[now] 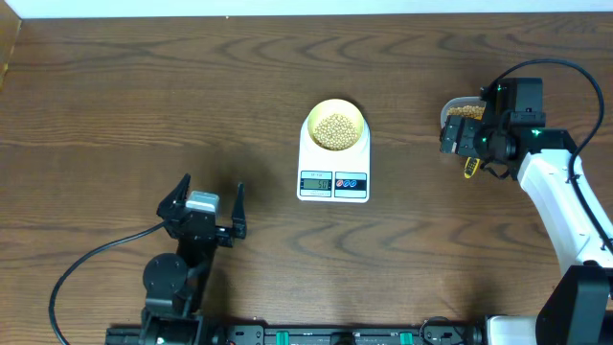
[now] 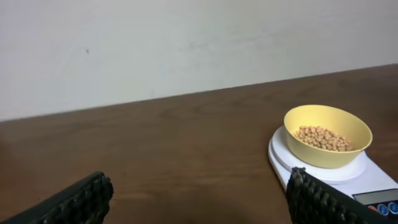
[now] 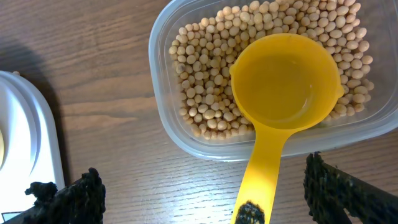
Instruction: Scoop item into bowl and weigh 50g on scale
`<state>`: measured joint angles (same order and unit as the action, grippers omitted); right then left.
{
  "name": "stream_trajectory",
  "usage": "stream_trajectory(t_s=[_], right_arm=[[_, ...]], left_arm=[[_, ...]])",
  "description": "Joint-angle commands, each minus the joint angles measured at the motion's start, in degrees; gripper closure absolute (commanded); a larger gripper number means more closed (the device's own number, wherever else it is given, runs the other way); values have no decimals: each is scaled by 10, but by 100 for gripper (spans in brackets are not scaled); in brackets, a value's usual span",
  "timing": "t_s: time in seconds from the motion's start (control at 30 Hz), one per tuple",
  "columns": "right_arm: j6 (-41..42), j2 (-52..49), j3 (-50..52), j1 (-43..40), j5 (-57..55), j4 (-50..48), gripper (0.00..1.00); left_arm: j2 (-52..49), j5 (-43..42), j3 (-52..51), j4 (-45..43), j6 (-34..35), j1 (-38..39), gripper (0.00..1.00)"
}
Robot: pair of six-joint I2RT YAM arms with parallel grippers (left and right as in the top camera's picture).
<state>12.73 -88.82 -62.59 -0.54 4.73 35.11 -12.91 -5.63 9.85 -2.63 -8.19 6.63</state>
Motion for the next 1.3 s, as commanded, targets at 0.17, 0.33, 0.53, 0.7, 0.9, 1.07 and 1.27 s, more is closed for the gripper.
stream_trajectory(t_s=[0.17,0.33,0.53,0.7,0.9,1.07,1.27], right_arm=[[-8,-3,-3,-1,3,1,1],[-8,-3,-3,-1,3,1,1],[-8,-3,-3,-1,3,1,1],[-8,-3,-3,-1,3,1,1],[-8,-3,-3,-1,3,1,1],[-8,-3,-3,-1,3,1,1],[-8,-3,-3,-1,3,1,1]], left_arm=[[66,8,-34,-1,36,-29,9],[108,8,-61,0,36,-38,9],[113,8,-77,0,36,-38,9],[113,8,-78,0,36,-38,9],[113,8,-78,27,36,-38,9],[113,8,-78,106,36,-38,9],[113,8,-78,101,36,-38,9]])
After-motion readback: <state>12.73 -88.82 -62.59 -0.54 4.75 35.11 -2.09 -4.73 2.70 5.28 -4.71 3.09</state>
